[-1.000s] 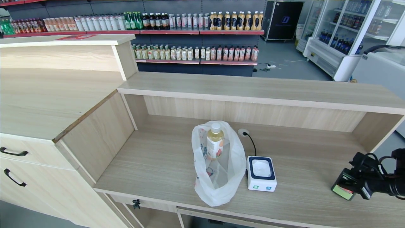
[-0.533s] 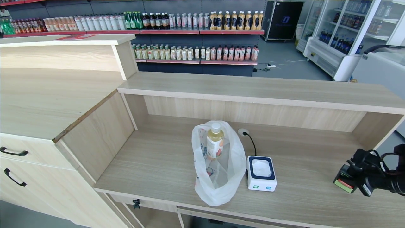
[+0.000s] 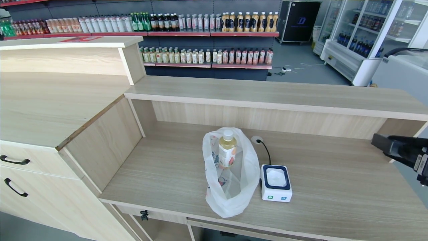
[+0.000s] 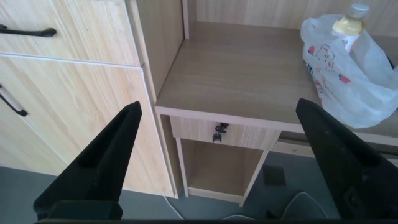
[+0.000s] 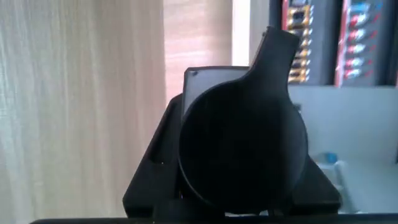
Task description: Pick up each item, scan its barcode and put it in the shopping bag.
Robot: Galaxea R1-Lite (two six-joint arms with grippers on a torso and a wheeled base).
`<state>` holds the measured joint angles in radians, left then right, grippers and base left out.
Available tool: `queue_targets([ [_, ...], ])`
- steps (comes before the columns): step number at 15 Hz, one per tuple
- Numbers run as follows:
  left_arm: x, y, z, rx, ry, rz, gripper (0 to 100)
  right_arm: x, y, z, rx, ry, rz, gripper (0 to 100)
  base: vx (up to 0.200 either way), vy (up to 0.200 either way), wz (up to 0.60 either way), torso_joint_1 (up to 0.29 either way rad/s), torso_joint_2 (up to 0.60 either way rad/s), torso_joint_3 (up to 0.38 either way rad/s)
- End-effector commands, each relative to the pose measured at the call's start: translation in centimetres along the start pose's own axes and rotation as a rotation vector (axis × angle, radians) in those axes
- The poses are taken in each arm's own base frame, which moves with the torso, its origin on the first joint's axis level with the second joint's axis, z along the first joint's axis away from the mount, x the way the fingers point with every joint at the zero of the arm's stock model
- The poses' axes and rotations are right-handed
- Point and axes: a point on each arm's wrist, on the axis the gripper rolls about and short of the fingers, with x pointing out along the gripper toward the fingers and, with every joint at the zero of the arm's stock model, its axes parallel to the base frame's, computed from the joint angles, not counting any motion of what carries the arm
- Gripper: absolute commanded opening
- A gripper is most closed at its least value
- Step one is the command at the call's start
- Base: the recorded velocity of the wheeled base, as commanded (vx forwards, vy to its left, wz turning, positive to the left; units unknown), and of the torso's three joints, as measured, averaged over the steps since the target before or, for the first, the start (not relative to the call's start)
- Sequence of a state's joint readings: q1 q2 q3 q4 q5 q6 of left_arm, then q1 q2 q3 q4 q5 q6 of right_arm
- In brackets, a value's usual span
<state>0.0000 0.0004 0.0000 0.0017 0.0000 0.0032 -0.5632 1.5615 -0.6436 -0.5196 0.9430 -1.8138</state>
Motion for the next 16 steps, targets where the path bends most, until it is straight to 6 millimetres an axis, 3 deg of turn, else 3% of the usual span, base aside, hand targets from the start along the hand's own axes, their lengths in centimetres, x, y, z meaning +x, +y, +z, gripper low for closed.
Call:
queue_targets([
  [1, 0.0, 0.0, 0.0, 0.000, 0.001, 0.000, 100, -0.3, -3.3, 8.0, -0.478, -0.266, -0.149, 0, 0.000, 0.000, 0.00, 0.000, 0.00, 0.000],
  [3, 0.0, 0.0, 0.0, 0.000, 0.001, 0.000, 100, -0.3, -4.3, 11.2, -0.738, -0.339, -0.238, 0, 0.000, 0.000, 0.00, 0.000, 0.00, 0.000],
  [4, 0.0, 0.0, 0.0, 0.000, -0.001, 0.000, 100, -1.0, -5.2, 14.1, -0.942, -0.364, -0.334, 0, 0.000, 0.000, 0.00, 0.000, 0.00, 0.000],
  [6, 0.0, 0.0, 0.0, 0.000, -0.001, 0.000, 100, -2.0, -5.0, 17.3, -1.143, -0.414, -0.442, 0, 0.000, 0.000, 0.00, 0.000, 0.00, 0.000],
  [9, 0.0, 0.0, 0.0, 0.000, -0.001, 0.000, 100, -1.2, -4.6, 19.4, -1.270, -0.539, -0.536, 0, 0.000, 0.000, 0.00, 0.000, 0.00, 0.000],
  [13, 0.0, 0.0, 0.0, 0.000, -0.001, 0.000, 100, -0.9, -4.7, 21.8, -1.268, -0.683, -0.619, 0, 0.000, 0.000, 0.00, 0.000, 0.00, 0.000],
  [16, 0.0, 0.0, 0.0, 0.000, -0.001, 0.000, 100, -1.3, -4.1, 22.5, -1.253, -0.735, -0.630, 0, 0.000, 0.000, 0.00, 0.000, 0.00, 0.000],
])
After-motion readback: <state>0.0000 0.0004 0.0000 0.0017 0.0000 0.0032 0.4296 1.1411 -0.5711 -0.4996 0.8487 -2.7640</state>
